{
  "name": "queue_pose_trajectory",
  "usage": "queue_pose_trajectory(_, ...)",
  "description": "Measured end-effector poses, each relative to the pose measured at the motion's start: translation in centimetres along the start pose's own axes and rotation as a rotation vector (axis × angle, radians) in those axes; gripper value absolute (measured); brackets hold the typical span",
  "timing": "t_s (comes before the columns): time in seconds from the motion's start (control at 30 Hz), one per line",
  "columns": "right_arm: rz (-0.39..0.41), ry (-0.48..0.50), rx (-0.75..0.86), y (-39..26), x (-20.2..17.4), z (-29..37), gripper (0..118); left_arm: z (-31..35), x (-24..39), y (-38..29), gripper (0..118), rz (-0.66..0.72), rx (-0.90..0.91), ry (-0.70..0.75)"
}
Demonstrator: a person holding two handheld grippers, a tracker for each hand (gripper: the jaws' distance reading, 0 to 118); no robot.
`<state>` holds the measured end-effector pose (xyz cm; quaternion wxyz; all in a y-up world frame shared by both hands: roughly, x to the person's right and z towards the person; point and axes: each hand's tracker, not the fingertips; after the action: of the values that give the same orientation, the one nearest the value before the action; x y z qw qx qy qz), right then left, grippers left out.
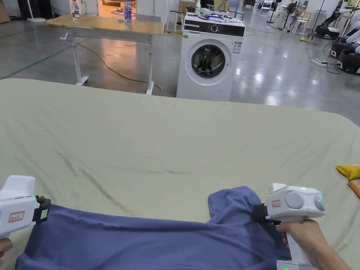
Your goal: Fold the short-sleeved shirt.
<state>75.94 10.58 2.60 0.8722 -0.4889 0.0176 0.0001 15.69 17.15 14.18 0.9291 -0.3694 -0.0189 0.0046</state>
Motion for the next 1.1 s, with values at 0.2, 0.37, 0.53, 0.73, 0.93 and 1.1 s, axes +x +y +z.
queue_pose_trajectory(0.2,0.025,0.016,0.030,-0.5,-0.4,0.8,2,-0.1,0.2,-0.4,0,-0.008,-0.004,0.014)
queue_pose_trajectory(0.37,0.001,0.035,0.132,-1.2,0.1,4.2,1,0.4,0.0,-0.4,0,0.019,0.016,0.007)
queue_pose_trajectory(0.53,0.012,0.054,0.215,-2.1,0.9,9.4,1,2.0,-0.7,-0.2,0,0.033,0.060,-0.007)
queue_pose_trajectory(0.73,0.035,0.049,0.306,-5.0,1.3,15.7,1,5.3,-1.9,-1.1,0,0.053,0.121,-0.043)
queue_pose_trajectory(0.93,0.079,0.026,0.328,-9.7,0.3,21.2,1,9.1,-2.6,-3.5,0,0.075,0.170,-0.080)
queue_pose_trajectory(1.1,0.086,0.005,0.281,-14.0,-0.2,23.6,1,11.8,-2.9,-6.1,0,0.062,0.174,-0.087)
